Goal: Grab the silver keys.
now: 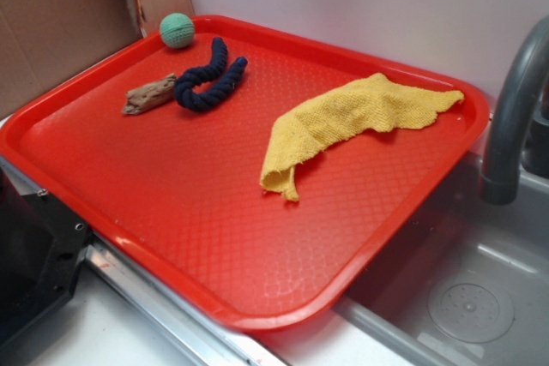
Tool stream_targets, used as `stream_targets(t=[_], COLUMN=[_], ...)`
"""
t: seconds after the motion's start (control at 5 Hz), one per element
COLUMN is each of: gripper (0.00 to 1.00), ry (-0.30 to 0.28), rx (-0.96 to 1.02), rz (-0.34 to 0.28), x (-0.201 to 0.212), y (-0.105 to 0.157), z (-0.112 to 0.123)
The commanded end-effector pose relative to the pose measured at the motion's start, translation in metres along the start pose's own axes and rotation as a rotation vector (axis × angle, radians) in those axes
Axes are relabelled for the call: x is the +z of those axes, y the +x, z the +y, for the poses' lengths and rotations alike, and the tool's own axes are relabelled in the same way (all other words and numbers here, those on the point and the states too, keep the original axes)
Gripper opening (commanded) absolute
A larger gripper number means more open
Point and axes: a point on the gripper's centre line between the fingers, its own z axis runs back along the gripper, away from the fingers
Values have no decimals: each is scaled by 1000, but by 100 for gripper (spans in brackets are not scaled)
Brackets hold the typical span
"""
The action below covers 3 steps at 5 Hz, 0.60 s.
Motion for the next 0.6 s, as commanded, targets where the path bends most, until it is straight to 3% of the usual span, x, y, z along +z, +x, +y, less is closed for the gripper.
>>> stream_targets(t=[0.0, 0.4], gripper=[0, 0], ry=[9, 61], rx=[-192, -192], rz=[77, 80], x=[26, 19], y=[-10, -15], z=[-29, -30])
